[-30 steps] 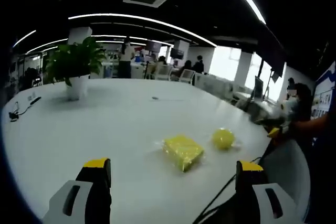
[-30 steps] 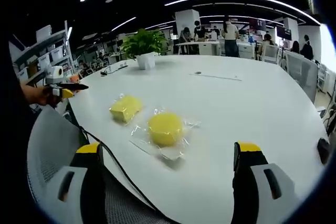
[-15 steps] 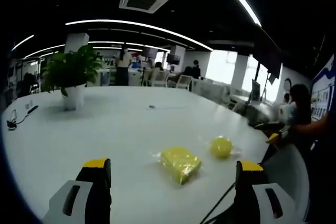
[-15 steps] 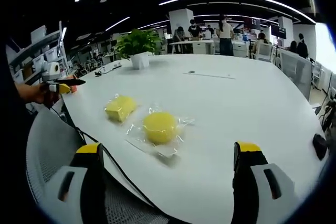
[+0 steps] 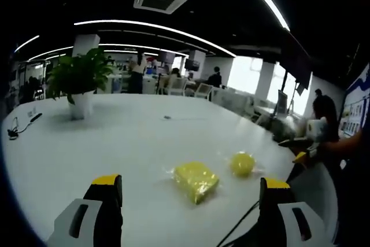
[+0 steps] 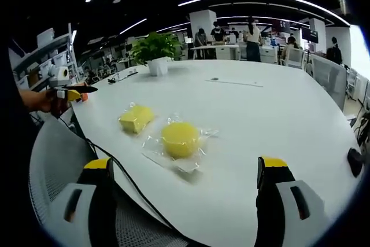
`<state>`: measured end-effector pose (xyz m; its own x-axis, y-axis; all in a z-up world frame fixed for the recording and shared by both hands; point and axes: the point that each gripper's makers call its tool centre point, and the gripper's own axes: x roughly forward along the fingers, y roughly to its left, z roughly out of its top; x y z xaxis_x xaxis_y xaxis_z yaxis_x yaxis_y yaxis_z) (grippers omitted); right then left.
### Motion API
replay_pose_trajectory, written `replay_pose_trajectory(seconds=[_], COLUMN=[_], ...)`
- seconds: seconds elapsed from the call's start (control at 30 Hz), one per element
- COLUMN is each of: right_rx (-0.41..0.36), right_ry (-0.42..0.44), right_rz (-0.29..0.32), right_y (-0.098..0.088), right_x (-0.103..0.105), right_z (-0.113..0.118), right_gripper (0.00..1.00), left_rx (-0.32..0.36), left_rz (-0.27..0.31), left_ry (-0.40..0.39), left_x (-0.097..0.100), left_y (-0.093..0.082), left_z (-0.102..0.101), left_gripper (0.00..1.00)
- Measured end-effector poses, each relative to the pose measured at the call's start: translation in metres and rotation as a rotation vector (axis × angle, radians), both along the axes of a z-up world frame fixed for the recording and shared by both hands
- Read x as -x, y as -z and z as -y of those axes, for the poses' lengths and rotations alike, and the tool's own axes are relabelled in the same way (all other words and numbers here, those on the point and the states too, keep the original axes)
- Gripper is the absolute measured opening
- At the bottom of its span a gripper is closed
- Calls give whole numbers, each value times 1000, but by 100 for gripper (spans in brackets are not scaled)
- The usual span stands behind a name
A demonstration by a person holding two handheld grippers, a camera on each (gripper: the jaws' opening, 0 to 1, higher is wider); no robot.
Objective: Compare the silicone blocks by pressing each to a similar depth, holding the contact briefly, and releasing to observe deformation and rebound differences across the visible hardness samples.
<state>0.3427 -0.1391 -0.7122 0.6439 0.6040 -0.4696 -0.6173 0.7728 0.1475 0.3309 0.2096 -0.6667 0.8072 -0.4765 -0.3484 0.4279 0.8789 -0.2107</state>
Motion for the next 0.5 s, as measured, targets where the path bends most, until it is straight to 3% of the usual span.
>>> replay_pose_trajectory(seconds=[0.5], right_rx=[14], right_ry=[11], right_rz=[-21], right_y=[8], right_x=[7], right_z=[3], right_gripper=[96], left_rx=[13], left_rz=[-3], left_ry=[-16], left_x=[11], left_y=[2], left_z=[11], left_gripper=[100])
